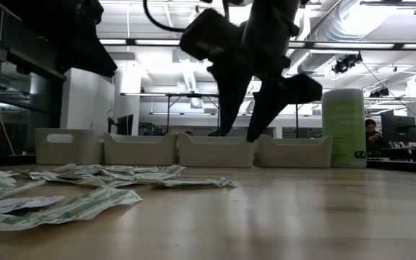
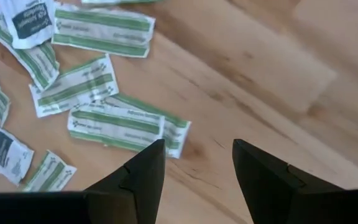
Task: Pick & Place First Aid Supplies
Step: Put the green bandage into the right gray bin
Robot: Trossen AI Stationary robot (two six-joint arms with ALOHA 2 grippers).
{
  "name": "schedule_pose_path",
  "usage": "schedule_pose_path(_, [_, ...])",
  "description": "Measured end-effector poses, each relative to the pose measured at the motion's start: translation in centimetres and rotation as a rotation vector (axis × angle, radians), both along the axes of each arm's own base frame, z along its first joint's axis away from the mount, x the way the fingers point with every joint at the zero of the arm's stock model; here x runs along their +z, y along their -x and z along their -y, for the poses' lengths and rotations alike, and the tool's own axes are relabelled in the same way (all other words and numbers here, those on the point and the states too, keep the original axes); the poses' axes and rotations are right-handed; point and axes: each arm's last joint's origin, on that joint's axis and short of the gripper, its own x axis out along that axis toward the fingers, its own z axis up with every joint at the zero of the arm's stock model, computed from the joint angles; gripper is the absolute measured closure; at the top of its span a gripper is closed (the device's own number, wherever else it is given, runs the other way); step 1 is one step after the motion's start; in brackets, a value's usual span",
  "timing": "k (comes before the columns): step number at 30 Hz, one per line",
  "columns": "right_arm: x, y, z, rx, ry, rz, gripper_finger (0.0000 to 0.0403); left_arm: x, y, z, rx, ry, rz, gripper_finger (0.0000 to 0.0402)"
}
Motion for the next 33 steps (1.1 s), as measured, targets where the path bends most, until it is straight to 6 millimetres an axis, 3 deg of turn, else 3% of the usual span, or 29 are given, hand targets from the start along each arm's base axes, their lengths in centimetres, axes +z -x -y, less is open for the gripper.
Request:
schedule_pose_path(14, [-4.0, -1.4, -1.1, 0.001, -0.012, -0.018, 0.0222, -0.1, 0.0, 0.0, -0.003, 0.009, -0.007, 0.0291])
schedule_pose_path(33, [-7.4, -1.7, -1.3, -0.001, -0.042, -0.126, 0.0222, -0.3, 0.2, 0.0, -0.008, 0.009, -0.034, 0.0291])
